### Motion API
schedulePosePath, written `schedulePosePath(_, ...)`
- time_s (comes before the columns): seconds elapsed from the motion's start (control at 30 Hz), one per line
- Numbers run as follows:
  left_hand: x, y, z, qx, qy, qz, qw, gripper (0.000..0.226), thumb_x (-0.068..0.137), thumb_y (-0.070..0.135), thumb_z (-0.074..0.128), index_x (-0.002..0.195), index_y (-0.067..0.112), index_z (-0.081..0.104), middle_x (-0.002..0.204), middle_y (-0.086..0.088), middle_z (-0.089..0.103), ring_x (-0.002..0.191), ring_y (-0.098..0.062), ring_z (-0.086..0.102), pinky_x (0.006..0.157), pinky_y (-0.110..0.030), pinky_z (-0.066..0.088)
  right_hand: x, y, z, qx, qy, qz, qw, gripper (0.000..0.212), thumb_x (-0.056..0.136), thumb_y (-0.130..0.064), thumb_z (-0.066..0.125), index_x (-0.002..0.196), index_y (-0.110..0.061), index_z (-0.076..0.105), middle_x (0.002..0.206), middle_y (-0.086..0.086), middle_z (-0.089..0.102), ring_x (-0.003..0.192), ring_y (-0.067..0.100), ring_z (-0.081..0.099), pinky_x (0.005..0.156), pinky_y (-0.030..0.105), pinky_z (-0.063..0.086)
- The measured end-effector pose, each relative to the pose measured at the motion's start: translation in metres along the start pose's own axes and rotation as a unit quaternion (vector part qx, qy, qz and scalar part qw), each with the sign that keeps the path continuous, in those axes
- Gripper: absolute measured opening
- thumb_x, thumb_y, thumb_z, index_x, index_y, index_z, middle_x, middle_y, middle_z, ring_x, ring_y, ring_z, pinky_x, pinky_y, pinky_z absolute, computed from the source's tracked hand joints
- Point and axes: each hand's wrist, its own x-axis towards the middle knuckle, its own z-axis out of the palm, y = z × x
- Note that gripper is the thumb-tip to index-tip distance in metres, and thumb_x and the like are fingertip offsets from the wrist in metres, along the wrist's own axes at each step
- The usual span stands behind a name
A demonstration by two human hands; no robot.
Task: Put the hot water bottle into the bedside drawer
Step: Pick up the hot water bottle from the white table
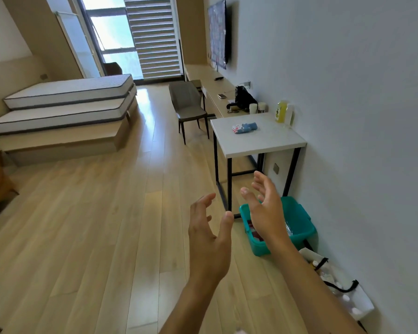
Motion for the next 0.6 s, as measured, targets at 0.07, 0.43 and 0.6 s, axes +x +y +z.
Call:
schedulePosePath(0.07, 0.033, -0.018, 0.012, 0.004, -0.004, 0.0, 1.0, 0.04, 0.094, 0.031, 0.061, 0.132, 0.035, 0.048, 0.13, 0.023, 0.05, 0.12, 0.012, 0.048, 0.095, -0.015, 0.044, 0.035, 0.012, 0.015, 0.003, 0.006, 0.005, 1.0, 0.057, 0.092, -0.041, 0.061, 0.144, -0.033, 0.041, 0.143, -0.006, 0.052, 0.128, 0.009, 0.05, 0.103, 0.032, 0.04)
schedulePosePath(0.43, 0.263, -0.086, 0.094, 0.025, -0.044, 0.018, 0.999, 0.038, 0.093, 0.033, 0.06, 0.129, 0.04, 0.048, 0.125, 0.032, 0.05, 0.12, 0.016, 0.047, 0.089, -0.002, 0.041, 0.279, 0.059, 0.097, 0.046, 0.007, 0.025, 0.999, 0.056, 0.092, -0.037, 0.062, 0.144, -0.03, 0.041, 0.143, -0.006, 0.051, 0.129, 0.009, 0.049, 0.102, 0.031, 0.041)
schedulePosePath(0.6, 0.351, -0.118, 0.12, 0.017, -0.054, -0.015, 0.998, 0.038, 0.094, 0.033, 0.06, 0.13, 0.038, 0.049, 0.126, 0.028, 0.052, 0.121, 0.016, 0.046, 0.089, -0.005, 0.042, 0.368, 0.076, 0.135, 0.033, -0.004, 0.04, 0.999, 0.056, 0.093, -0.041, 0.059, 0.144, -0.03, 0.04, 0.143, -0.008, 0.049, 0.126, 0.009, 0.049, 0.095, 0.029, 0.041)
